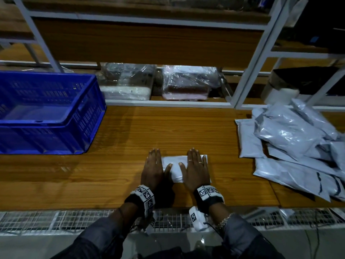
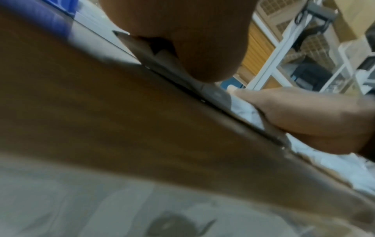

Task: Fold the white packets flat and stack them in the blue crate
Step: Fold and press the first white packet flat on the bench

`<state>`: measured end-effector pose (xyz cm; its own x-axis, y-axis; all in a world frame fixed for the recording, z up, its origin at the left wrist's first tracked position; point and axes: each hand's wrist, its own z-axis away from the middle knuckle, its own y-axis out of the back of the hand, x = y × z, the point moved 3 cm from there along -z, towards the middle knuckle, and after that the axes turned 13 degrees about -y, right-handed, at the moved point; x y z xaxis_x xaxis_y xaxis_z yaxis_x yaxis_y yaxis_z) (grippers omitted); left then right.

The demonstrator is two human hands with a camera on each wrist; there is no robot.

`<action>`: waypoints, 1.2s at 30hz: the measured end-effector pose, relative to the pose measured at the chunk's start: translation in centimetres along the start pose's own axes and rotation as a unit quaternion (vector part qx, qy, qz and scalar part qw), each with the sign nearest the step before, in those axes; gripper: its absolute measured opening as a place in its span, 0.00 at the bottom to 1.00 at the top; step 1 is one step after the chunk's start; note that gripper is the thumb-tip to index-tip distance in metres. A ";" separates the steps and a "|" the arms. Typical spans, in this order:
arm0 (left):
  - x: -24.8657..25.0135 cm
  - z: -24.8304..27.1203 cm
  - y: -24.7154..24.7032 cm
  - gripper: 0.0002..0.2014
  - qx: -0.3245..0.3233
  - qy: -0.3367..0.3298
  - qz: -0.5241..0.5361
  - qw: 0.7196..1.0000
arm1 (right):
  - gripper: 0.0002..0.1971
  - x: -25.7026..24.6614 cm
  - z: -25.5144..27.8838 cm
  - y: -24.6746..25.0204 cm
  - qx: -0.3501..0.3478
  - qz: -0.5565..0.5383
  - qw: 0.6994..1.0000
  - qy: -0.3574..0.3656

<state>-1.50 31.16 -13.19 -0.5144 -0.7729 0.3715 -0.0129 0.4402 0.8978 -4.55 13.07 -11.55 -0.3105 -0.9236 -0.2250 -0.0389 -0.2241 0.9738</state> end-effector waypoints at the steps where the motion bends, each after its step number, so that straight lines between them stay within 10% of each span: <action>1: 0.0 0.1 -0.1 0.44 -0.001 0.005 0.009 1.000 | 0.40 0.2 0.0 0.1 0.005 0.003 1.000 -0.004; 23: -0.3 0.9 0.5 0.40 0.033 -0.032 0.080 0.996 | 0.35 3.1 -0.3 -0.2 -0.039 -0.067 0.996 -0.047; 36: 1.1 -1.8 -0.5 0.34 -0.021 -0.061 -0.085 0.994 | 0.34 0.1 -0.3 0.1 -0.029 -0.009 0.999 0.011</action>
<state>-0.46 29.27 -12.80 -0.6081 -0.7719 0.1853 -0.0739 0.2874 0.9549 -4.27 12.88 -11.46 -0.2899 -0.9256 -0.2434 0.0112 -0.2576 0.9662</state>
